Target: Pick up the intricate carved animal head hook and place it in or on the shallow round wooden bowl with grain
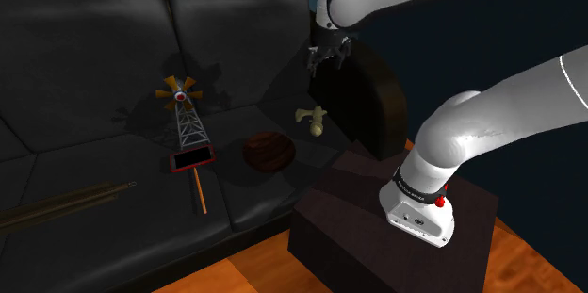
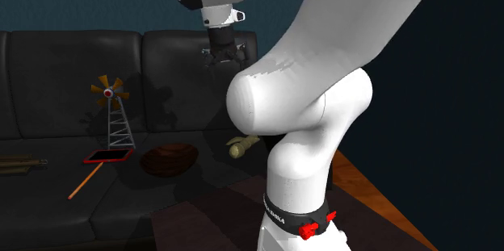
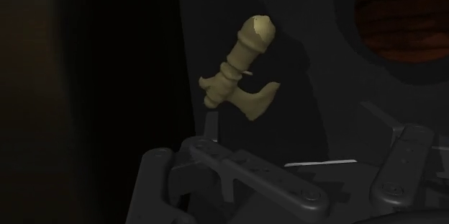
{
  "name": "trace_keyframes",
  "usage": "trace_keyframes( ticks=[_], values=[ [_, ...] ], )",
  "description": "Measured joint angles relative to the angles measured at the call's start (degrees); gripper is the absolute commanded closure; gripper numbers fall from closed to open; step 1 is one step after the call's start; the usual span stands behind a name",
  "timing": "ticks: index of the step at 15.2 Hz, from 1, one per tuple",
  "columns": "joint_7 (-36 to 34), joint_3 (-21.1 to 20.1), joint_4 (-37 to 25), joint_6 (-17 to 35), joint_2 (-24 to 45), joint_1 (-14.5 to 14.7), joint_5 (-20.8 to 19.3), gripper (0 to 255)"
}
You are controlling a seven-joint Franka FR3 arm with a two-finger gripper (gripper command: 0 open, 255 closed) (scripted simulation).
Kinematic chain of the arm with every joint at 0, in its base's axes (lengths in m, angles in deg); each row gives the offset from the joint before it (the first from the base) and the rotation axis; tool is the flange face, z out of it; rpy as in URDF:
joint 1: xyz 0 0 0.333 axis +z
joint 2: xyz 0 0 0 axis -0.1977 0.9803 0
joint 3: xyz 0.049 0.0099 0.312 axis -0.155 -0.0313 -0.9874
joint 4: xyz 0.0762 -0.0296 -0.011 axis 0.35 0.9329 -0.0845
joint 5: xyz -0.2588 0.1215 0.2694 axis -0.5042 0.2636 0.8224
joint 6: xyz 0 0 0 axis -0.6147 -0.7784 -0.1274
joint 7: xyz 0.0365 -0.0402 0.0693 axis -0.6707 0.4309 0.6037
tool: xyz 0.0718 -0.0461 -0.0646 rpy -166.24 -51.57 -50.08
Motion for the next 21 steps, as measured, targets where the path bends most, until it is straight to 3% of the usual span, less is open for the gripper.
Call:
trace_keyframes(
  ticks=[9,16,18,21],
  values=[
    [-14.64,-3.53,1.35,15.97,17.92,-6.22,-7.44,0],
    [-29.81,-3.49,-2.5,24.98,34.59,-10.66,-19.43,0],
    [-34.95,-2.47,-3.76,27.24,39.46,-10.98,-23.62,0],
    [-38.64,-1.36,-5.5,28.64,43.51,-10.79,-26.7,0]
  ],
)
